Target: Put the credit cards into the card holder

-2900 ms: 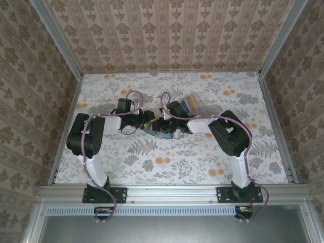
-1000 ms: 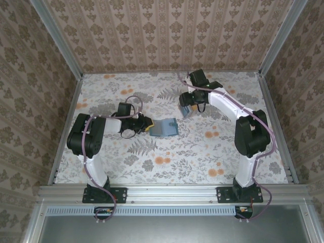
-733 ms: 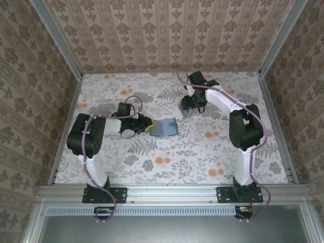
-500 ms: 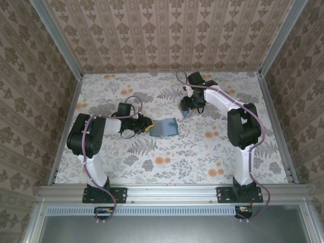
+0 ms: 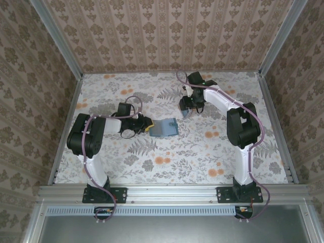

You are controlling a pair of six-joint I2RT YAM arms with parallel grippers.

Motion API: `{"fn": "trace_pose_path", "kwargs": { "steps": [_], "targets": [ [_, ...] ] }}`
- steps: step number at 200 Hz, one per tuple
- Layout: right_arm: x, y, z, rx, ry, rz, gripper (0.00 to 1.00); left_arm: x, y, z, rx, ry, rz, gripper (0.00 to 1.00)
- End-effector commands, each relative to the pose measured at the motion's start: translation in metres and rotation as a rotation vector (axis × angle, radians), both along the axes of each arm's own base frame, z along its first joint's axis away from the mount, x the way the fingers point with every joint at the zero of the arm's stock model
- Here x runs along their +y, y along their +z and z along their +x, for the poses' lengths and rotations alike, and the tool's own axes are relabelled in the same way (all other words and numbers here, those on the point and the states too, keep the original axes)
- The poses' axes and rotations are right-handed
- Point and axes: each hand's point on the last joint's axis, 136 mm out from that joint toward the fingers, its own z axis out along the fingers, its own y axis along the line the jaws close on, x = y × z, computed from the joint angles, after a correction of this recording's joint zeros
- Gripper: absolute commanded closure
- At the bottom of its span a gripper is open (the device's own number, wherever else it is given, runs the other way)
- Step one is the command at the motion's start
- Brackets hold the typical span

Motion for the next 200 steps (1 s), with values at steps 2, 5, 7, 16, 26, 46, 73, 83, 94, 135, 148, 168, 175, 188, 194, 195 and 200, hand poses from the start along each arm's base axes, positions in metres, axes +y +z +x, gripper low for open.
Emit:
{"fn": "trace_pose_path", "kwargs": {
  "steps": [2,5,7,16,26,46,73,83,94,135,148,168,175,188,194,195,200],
  "targets": [
    [0.003,-0.006,-0.012,0.038,-0.041,-0.019,0.45,-0.003,-0.005,-0.003,0.024,-0.006,-0.007,0.79],
    [0.003,-0.008,-0.012,0.042,-0.046,-0.022,0.45,-0.003,-0.005,-0.003,0.025,-0.007,-0.008,0.79],
    [0.003,-0.008,-0.013,0.044,-0.047,-0.022,0.45,-0.003,-0.005,-0.003,0.024,-0.007,-0.007,0.79],
    [0.007,-0.010,-0.015,0.055,-0.043,-0.013,0.45,-0.002,-0.004,-0.002,0.019,-0.005,-0.004,0.79],
    [0.009,-0.010,-0.017,0.065,-0.055,-0.006,0.45,-0.002,-0.005,-0.002,0.020,-0.006,0.000,0.79],
    [0.020,-0.006,-0.016,0.061,-0.051,0.077,0.45,-0.003,-0.005,-0.002,0.027,-0.009,-0.007,0.79],
    [0.028,0.003,-0.011,0.045,-0.052,0.143,0.46,-0.002,-0.006,-0.003,0.028,-0.010,0.000,0.79],
    [0.025,0.001,-0.009,0.042,-0.071,0.134,0.46,-0.003,-0.006,-0.002,0.030,-0.011,-0.004,0.79],
    [0.019,-0.004,-0.005,0.036,-0.088,0.103,0.47,-0.004,-0.004,-0.001,0.026,-0.014,-0.008,0.79],
    [0.005,0.004,0.003,-0.066,-0.098,-0.008,0.47,-0.002,-0.006,-0.002,0.027,-0.015,0.004,0.79],
    [0.003,0.011,0.007,-0.119,-0.090,-0.057,0.47,-0.001,-0.007,-0.002,0.028,-0.016,0.005,0.79],
    [0.002,0.017,0.014,-0.179,-0.108,-0.087,0.46,-0.001,-0.009,-0.003,0.034,-0.021,0.012,0.79],
    [0.001,0.016,0.015,-0.182,-0.115,-0.093,0.45,-0.001,-0.009,-0.003,0.035,-0.021,0.012,0.79],
    [0.000,0.011,0.017,-0.175,-0.124,-0.107,0.45,-0.001,-0.009,-0.003,0.033,-0.021,0.014,0.79],
    [-0.001,0.009,0.018,-0.175,-0.130,-0.119,0.45,0.000,-0.009,-0.003,0.032,-0.019,0.016,0.79],
    [-0.001,0.008,0.018,-0.175,-0.131,-0.122,0.45,0.000,-0.009,-0.003,0.031,-0.019,0.016,0.79],
    [-0.001,0.007,0.019,-0.178,-0.135,-0.126,0.44,0.001,-0.010,-0.003,0.033,-0.018,0.017,0.79]
  ]
}}
